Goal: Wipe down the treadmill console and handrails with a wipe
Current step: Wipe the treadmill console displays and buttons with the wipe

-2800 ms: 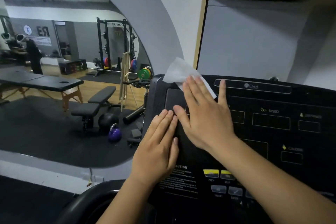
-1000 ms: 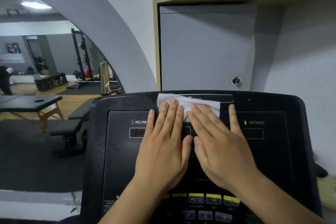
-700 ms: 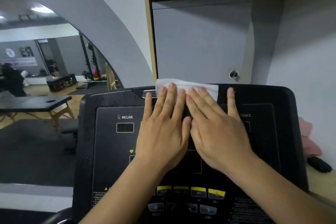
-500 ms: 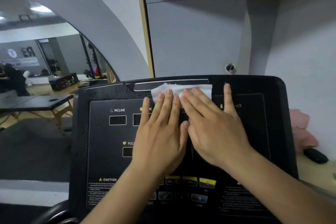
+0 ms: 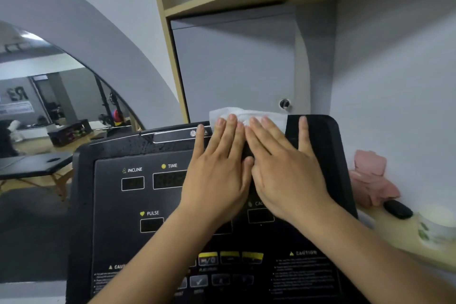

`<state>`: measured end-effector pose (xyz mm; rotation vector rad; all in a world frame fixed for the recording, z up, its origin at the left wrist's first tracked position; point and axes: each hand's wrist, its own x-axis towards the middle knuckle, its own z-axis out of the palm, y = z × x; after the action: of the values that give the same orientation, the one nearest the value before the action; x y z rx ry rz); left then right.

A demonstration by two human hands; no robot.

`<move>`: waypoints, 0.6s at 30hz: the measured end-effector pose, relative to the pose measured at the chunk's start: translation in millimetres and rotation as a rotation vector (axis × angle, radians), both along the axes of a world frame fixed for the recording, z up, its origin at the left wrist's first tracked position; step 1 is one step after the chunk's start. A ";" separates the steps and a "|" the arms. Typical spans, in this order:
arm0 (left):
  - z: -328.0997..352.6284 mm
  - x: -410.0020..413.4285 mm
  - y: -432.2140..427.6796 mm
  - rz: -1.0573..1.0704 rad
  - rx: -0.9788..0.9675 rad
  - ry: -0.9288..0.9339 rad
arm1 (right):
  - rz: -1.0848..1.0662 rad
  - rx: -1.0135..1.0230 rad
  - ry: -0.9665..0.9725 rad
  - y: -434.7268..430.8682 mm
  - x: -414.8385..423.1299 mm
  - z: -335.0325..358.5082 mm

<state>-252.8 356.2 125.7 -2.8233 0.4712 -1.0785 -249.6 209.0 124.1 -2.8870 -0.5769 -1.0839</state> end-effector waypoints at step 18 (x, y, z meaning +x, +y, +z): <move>-2.1 6.7 -50.2 -0.065 -0.005 -0.036 | -0.014 0.064 -0.019 -46.5 9.3 0.8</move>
<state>-246.2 306.0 123.6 -2.8063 0.5605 -1.1418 -240.3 162.5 124.9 -2.8338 -0.5134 -1.1109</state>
